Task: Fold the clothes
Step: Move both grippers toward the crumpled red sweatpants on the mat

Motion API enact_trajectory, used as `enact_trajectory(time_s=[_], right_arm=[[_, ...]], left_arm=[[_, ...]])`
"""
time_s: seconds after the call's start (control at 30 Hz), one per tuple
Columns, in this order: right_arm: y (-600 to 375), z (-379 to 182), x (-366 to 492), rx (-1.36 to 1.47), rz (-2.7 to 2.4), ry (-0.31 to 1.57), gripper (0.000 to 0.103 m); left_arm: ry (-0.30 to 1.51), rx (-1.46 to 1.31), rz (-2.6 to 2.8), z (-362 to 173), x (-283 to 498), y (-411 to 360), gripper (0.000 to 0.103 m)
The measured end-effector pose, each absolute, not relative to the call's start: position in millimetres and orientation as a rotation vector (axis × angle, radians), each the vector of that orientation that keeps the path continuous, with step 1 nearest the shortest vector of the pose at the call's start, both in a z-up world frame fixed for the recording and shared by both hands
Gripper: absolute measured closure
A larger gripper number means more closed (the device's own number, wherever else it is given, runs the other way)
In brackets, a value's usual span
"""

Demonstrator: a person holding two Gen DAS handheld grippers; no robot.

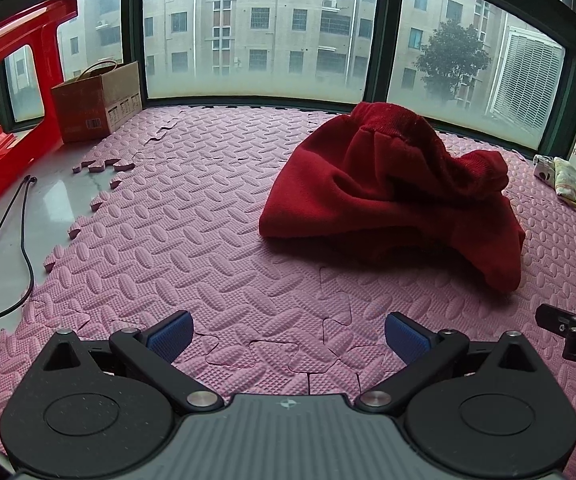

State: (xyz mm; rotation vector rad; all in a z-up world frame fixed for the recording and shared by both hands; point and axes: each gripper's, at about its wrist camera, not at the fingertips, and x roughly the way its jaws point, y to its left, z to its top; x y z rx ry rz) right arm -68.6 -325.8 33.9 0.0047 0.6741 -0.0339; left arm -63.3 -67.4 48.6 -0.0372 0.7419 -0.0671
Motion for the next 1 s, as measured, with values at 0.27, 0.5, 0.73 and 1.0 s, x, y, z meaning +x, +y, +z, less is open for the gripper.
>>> enact_trajectory(time_s=[0.27, 0.5, 0.73, 1.0], right_arm=[[-319, 40, -76, -0.001, -0.011, 0.654, 0.0], [-315, 41, -80, -0.003, 0.002, 0.653, 0.0], [-313, 41, -84, 0.001, 0.008, 0.647, 0.0], [-311, 42, -86, 0.002, 0.013, 0.644, 0.0]], left_arm=[[0.734, -0.025, -0.081, 52, -71, -73, 0.0], [0.733, -0.018, -0.09, 54, -76, -79, 0.0], [0.732, -0.008, -0.096, 55, -80, -83, 0.0], [0.729, 0.0, -0.101, 56, -83, -86, 0.0]])
